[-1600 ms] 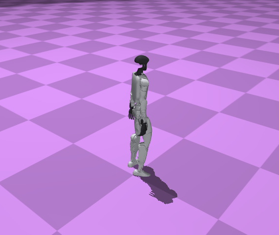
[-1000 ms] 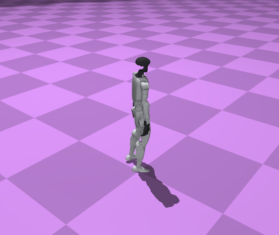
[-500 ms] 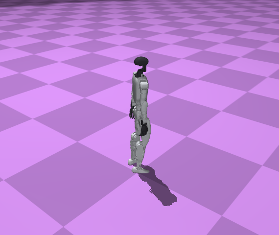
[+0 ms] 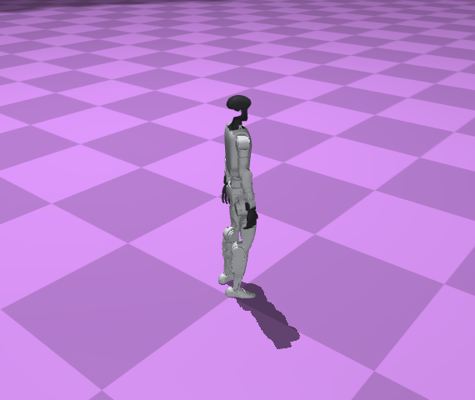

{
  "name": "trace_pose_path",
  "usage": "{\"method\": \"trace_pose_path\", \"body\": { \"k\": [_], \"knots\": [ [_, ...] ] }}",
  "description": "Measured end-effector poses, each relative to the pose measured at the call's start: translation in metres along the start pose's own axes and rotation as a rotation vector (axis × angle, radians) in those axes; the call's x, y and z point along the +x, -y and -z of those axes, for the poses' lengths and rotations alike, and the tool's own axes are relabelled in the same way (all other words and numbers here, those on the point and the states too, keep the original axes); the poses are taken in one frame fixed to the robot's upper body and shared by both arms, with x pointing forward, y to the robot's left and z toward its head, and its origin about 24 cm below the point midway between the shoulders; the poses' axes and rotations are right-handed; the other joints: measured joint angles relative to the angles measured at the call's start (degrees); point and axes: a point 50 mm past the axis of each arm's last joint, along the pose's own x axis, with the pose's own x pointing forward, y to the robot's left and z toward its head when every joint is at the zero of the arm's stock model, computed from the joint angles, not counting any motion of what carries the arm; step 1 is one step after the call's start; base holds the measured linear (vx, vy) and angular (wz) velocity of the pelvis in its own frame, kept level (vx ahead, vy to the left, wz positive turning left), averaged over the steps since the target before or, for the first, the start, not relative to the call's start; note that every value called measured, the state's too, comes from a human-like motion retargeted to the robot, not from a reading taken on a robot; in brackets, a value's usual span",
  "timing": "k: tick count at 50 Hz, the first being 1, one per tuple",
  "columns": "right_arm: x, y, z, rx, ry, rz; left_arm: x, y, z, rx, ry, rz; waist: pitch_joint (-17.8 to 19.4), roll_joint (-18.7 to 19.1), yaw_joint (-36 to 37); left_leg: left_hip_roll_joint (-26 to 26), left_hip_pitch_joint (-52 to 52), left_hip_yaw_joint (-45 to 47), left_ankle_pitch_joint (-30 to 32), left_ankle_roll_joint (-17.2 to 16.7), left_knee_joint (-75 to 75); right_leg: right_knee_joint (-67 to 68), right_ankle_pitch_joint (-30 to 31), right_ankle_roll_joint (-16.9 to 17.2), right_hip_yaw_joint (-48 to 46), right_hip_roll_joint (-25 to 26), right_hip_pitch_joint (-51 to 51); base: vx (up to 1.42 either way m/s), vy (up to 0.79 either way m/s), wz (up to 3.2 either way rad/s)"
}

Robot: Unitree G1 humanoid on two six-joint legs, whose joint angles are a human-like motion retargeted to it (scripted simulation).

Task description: In place motions

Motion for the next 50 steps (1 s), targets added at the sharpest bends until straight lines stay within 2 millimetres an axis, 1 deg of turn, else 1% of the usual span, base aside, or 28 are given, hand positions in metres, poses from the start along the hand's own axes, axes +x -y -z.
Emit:
{"method": "trace_pose_path", "body": {
  "k": [5,14,22,27,30,33,35,37,40,42,44,45,47,50],
  "knots": [
    [0.0,-0.001,0.003,-0.011,-0.013,0.017,0.0,0.0,0.001,-0.01,-0.015,0.008,0.51,-0.02,0.1,-0.28,0.17,0.5,-0.13,0.32,-0.1,0.17,0.2,0.29,0.54,-0.21,-0.21,0.0,0.0,0.0],
    [0.0,-0.009,0.023,-0.014,-0.088,0.001,0.0,0.0,-0.005,0.0,0.011,0.014,1.33,-0.2,-0.24,-0.47,0.4,1.01,-0.32,0.63,-0.15,0.28,0.49,0.6,1.15,-0.32,-0.33,0.0,0.0,0.0],
    [-0.002,-0.015,0.042,0.009,-0.156,-0.012,-0.001,-0.004,-0.01,0.016,0.029,0.001,1.46,-1.05,-0.01,-0.91,0.17,0.77,-0.34,0.92,0.09,-0.33,0.87,0.68,0.96,-0.48,0.03,0.0,0.0,0.0],
    [-0.003,-0.013,0.046,0.035,-0.161,-0.005,-0.001,-0.004,-0.012,0.007,0.037,0.002,1.62,-1.42,0.31,-1.25,-0.04,0.43,-0.29,1.29,0.16,0.14,0.71,0.84,0.67,-0.9,-0.13,0.0,0.0,0.0],
    [-0.002,-0.01,0.044,0.046,-0.147,0.005,-0.001,-0.004,-0.012,0.013,0.037,0.003,1.82,-1.42,0.43,-1.3,-0.19,0.46,-0.27,1.57,0.13,0.95,0.54,1.09,0.79,-1.18,-0.69,0.0,0.02,0.0],
    [-0.002,-0.004,0.036,0.052,-0.111,0.015,-0.002,-0.006,-0.012,0.032,0.03,0.001,2.49,-1.26,0.49,-0.98,-0.19,0.74,-0.32,1.6,0.06,2.63,0.31,1.42,1.28,-1.33,-1.73,0.0,0.0,0.0],
    [-0.001,0.001,0.027,0.05,-0.076,0.022,-0.002,-0.006,-0.012,0.041,0.024,0.0,3.19,-0.92,0.34,-0.4,-0.06,1.06,-0.48,1.48,-0.07,4.41,0.85,1.8,1.78,-1.11,-2.81,-0.06,0.02,-0.21],
    [-0.001,0.006,0.019,0.04,-0.043,0.034,-0.002,-0.005,-0.011,0.041,0.019,0.005,3.73,-0.38,0.35,0.18,0.1,1.94,-0.54,1.54,-0.36,6.44,1.62,3.0,3.59,-0.66,-4.04,-0.09,0.01,-0.47],
    [-0.001,0.014,0.001,0.02,0.018,0.062,-0.001,-0.004,-0.008,0.039,0.008,0.017,4.75,0.62,0.05,1.37,0.32,4.07,-0.43,1.53,-0.79,9.87,1.21,4.54,9.6,1.16,-5.84,-0.1,0.0,-0.5],
    [-0.001,0.015,-0.005,0.015,0.046,0.066,-0.002,-0.007,-0.006,0.061,-0.001,0.013,5.51,1.26,-2.01,2.06,0.52,2.98,-0.2,1.61,-0.71,9.95,0.49,3.74,9.02,0.95,-5.3,-0.08,0.0,0.36],
    [-0.001,0.013,-0.006,0.013,0.058,0.061,-0.003,-0.01,-0.006,0.091,-0.011,-0.003,5.67,1.6,-3.23,2.45,0.69,1.87,-0.15,1.56,-0.55,8.53,0.59,1.84,6.16,-0.01,-4.07,-0.1,-0.01,0.46],
    [-0.001,0.011,-0.005,0.012,0.06,0.058,-0.003,-0.012,-0.006,0.105,-0.016,-0.013,5.57,1.58,-3.39,2.52,0.78,1.59,-0.18,1.48,-0.46,7.69,1.09,0.66,4.63,-0.59,-3.41,-0.04,-0.03,0.21],
    [-0.001,0.003,0.004,0.01,0.036,0.053,-0.004,-0.016,-0.003,0.117,-0.027,-0.037,4.45,0.57,-2.38,1.74,1.07,1.72,-0.34,1.24,-0.38,5.69,1.47,2.5,3.4,-1.58,-2.25,0.1,-0.08,0.0],
    [-0.001,-0.015,0.029,-0.003,-0.054,0.02,-0.004,-0.023,0.007,0.095,-0.045,-0.064,1.59,-1.19,0.76,0.81,1.62,2.65,-0.6,0.59,-0.4,3.31,0.65,1.32,3.74,-1.44,-1.58,0.17,-0.14,-0.23]
  ]
}}
